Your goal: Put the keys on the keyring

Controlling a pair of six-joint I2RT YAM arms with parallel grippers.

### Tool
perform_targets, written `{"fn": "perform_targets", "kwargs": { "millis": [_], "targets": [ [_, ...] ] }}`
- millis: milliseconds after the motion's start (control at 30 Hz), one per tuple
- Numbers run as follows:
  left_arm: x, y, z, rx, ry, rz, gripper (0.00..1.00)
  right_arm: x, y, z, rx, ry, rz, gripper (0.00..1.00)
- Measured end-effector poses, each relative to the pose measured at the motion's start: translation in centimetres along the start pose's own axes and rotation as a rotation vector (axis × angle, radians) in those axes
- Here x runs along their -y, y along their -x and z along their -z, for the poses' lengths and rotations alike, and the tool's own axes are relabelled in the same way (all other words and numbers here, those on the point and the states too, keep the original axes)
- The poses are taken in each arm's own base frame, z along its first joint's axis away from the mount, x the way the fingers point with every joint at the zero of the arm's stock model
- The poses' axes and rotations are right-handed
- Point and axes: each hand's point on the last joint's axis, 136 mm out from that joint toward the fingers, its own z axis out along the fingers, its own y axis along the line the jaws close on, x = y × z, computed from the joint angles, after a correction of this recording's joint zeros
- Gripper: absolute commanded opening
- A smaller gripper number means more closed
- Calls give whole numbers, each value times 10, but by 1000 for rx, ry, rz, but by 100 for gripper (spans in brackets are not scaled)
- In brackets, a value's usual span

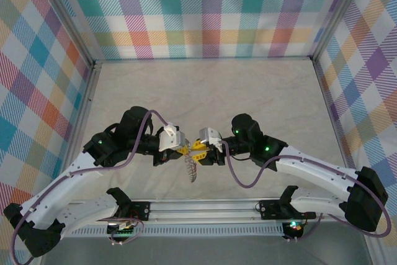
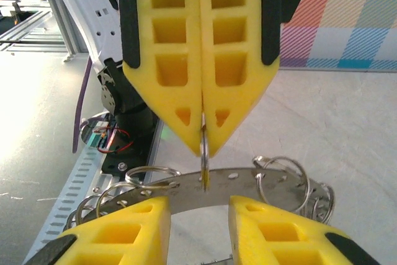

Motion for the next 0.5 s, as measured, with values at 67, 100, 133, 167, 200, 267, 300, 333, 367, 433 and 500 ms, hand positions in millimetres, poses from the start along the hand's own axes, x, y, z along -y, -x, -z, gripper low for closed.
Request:
{"fn": "perform_targets", "kwargs": {
  "millis": [67, 100, 133, 167, 200, 267, 300, 333, 367, 433, 500],
  "targets": [
    [1, 0, -2, 0, -14, 5, 0, 0, 3, 0, 8, -2, 10, 29],
    [1, -1, -3, -2, -19, 8, 0, 1, 4, 0, 10, -2, 13, 29],
    [1, -1, -4, -4, -22, 10, 0, 0, 5, 0, 13, -2, 16, 28],
    [1, -2, -4, -5, -24, 12, 0, 0, 5, 0, 14, -1, 20, 28],
    [1, -2, -5, -6, -25, 13, 0, 0, 6, 0, 15, 0, 22, 25],
    [1, -2, -5, -6, -26, 14, 0, -1, 6, -1, 15, 3, 25, 16],
    [1, -2, -5, -6, -26, 14, 0, -1, 6, -1, 17, 3, 31, 9],
    [1, -2, -5, -6, -26, 13, 0, -2, 6, -1, 17, 3, 33, 2],
    [1, -2, -5, -8, -27, 15, 0, -1, 7, -1, 17, 3, 38, 0],
    [1, -3, -5, -8, -27, 16, 0, -1, 6, -1, 14, 1, 38, 0],
    [1, -2, -5, -8, -26, 20, 13, -1, 6, -1, 15, 0, 42, 0]
  ]
}}
